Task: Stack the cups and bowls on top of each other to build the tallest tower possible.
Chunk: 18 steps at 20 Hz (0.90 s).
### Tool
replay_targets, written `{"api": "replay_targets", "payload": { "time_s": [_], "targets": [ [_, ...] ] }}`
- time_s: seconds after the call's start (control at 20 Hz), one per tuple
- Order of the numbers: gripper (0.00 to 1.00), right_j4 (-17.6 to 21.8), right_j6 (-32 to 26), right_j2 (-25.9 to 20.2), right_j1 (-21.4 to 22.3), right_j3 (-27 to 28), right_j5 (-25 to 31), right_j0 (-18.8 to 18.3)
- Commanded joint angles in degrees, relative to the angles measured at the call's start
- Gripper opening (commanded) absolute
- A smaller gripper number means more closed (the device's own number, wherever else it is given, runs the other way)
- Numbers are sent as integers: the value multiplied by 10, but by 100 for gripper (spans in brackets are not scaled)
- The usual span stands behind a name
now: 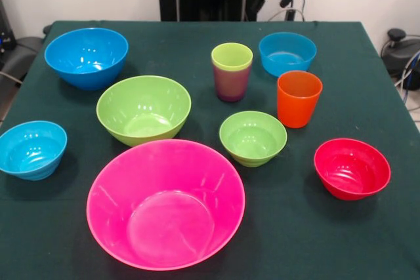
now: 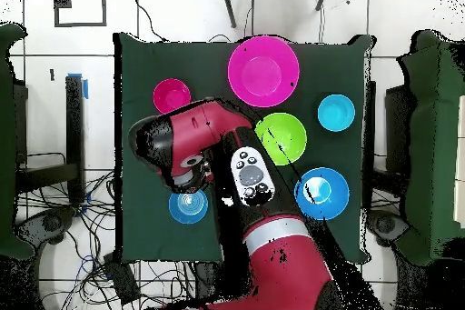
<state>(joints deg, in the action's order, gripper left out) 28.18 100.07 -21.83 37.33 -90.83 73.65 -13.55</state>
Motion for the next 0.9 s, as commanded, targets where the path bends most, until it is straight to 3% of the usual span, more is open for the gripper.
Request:
{"api": "replay_targets", "payload": {
  "time_s": [0.05, 0.9],
  "targets": [
    [100, -13, 56, 8, -41, -29, -27, 22],
    [100, -32, 55, 27, -14, -83, -72, 9]
  ]
}}
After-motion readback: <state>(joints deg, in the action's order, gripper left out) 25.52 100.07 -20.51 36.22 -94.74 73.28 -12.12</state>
